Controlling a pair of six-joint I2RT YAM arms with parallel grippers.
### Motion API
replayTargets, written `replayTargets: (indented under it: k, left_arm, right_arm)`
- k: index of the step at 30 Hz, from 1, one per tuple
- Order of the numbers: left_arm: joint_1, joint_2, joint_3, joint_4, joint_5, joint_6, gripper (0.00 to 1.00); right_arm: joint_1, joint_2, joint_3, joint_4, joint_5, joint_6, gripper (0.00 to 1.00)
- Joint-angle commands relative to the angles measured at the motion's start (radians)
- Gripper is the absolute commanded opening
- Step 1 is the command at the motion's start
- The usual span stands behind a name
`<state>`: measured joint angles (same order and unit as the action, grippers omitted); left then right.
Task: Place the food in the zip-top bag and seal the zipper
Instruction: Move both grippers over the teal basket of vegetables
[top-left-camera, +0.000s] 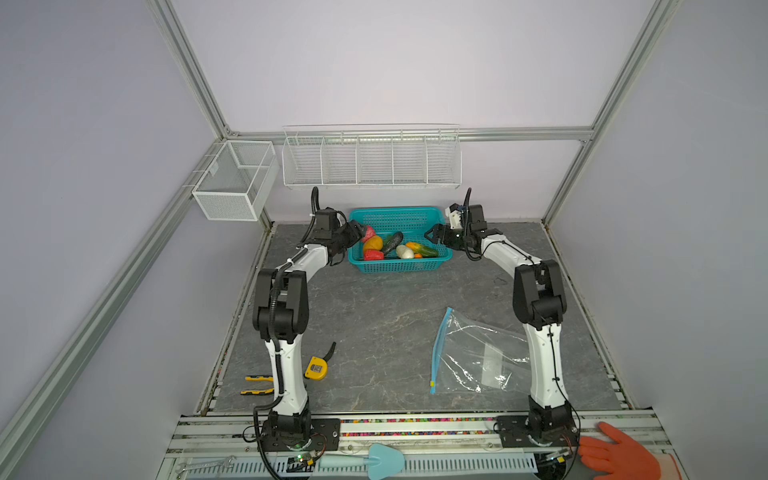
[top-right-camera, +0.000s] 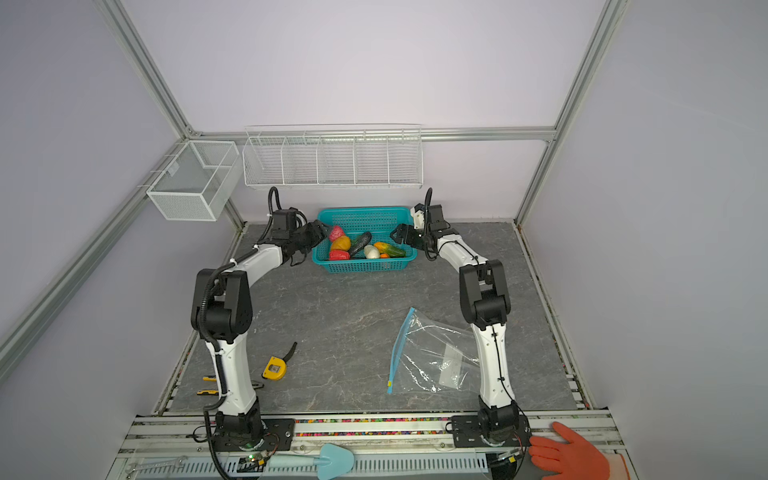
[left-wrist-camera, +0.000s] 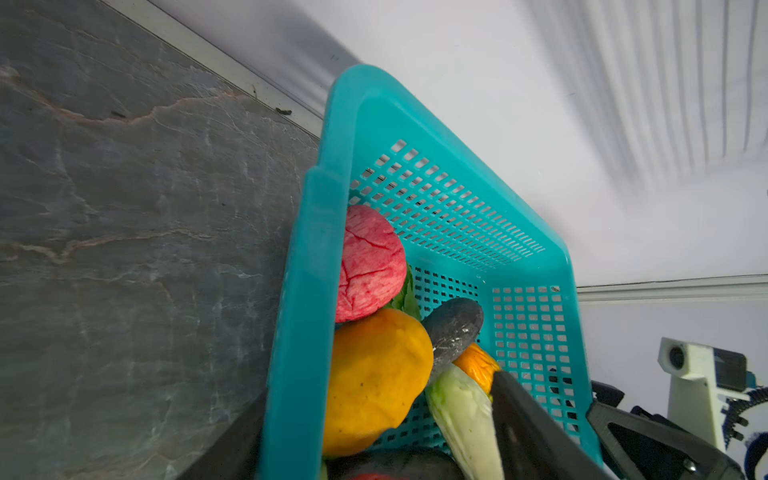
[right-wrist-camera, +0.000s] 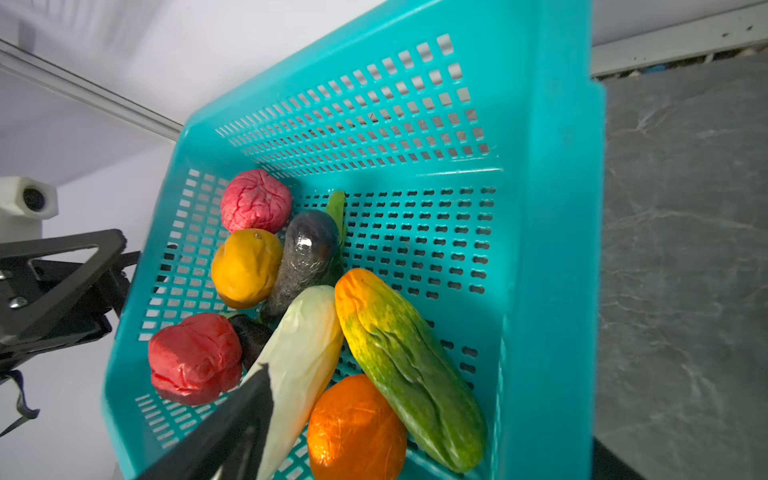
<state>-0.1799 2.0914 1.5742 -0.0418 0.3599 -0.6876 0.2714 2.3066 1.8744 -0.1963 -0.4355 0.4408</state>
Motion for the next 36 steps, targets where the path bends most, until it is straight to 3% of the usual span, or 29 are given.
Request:
replayTargets:
  k: [1, 10, 25, 36]
  left_arm:
    - [-0.02, -0.071, -0.035, 0.055, 0.044, -0.012, 0.74]
    - [-0.005, -0.168, -0.195, 0.119, 0.076, -0.037, 0.75]
    - [0.037, -0.321, -0.392, 0.101, -0.033, -0.004, 0.75]
    - [0.057, -0.361, -0.498, 0.143, -0.077, -0.023, 0.76]
  right_arm:
    - [0.056, -0.073, -0.034, -0.013, -0.083, 0.005, 0.88]
    - [0.106, -0.131, -0.111, -0.074, -0.071, -0.019, 0.88]
    - [0.229, -0.266, -0.251, -0.132, 0.02, -0.013, 0.89]
    - [0.244, -0.282, -0.299, -0.137, 0.04, -0.006, 0.9]
